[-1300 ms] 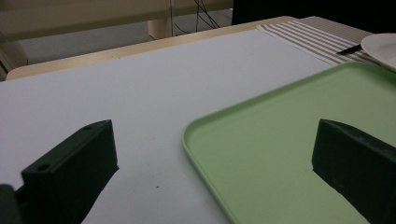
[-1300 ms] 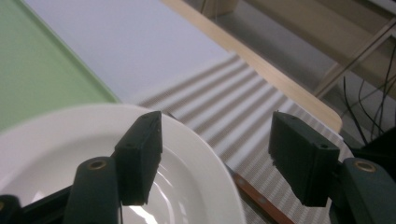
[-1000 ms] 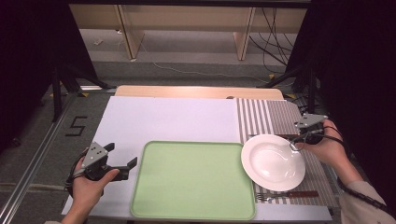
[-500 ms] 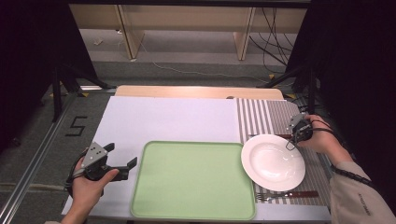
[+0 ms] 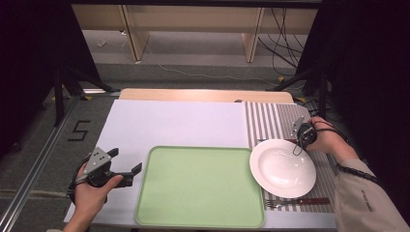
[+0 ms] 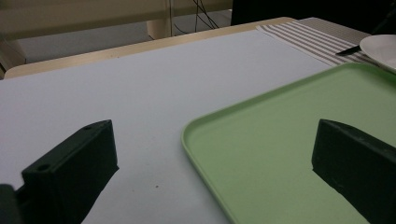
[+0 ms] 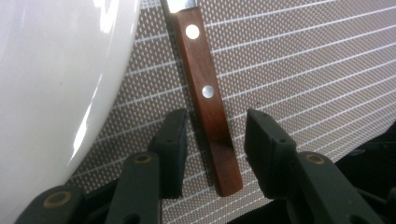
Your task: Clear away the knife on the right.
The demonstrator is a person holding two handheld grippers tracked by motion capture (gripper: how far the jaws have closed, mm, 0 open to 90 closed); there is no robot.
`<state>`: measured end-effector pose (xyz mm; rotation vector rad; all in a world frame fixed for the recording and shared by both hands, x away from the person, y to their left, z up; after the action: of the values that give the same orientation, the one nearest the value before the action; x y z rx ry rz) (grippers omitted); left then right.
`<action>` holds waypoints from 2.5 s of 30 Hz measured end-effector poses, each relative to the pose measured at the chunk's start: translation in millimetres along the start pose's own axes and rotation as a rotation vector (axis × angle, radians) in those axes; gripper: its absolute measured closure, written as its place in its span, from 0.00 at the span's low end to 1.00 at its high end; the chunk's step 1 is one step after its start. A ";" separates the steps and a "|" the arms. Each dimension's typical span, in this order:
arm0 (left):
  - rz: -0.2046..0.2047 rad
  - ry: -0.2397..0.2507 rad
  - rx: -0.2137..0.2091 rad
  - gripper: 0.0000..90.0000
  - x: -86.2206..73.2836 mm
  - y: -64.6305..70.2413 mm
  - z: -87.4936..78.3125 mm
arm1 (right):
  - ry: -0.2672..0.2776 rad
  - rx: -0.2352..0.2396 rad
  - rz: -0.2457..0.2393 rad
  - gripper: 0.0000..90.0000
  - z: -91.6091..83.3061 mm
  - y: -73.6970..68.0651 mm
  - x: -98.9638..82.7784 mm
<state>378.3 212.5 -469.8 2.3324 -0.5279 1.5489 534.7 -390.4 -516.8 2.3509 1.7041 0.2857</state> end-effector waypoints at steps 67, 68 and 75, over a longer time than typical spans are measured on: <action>0.003 0.004 0.006 0.00 -0.1 -0.5 -2.5 | -0.118 0.046 -0.063 0.86 -0.4 -2.4 6.5; 0.003 0.004 0.006 0.00 -0.1 -0.4 -2.5 | -0.118 0.046 -0.070 0.86 -0.5 -1.9 6.3; 0.001 0.002 0.006 0.00 -0.4 -0.5 -2.4 | -0.120 0.044 -0.060 0.86 -4.5 -1.8 4.3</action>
<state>376.5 214.1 -469.3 2.3352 -0.5243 1.5555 533.1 -385.5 -512.9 2.2920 1.7375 0.0954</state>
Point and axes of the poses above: each handheld gripper's, and its own axes: z roughly forward along the jaws, x roughly out of its top, y roughly to its right, the point moved 7 cm from there along z, roughly forward along the jaws, and after that the axes turned 4 degrees about x, right-handed, at the moved point
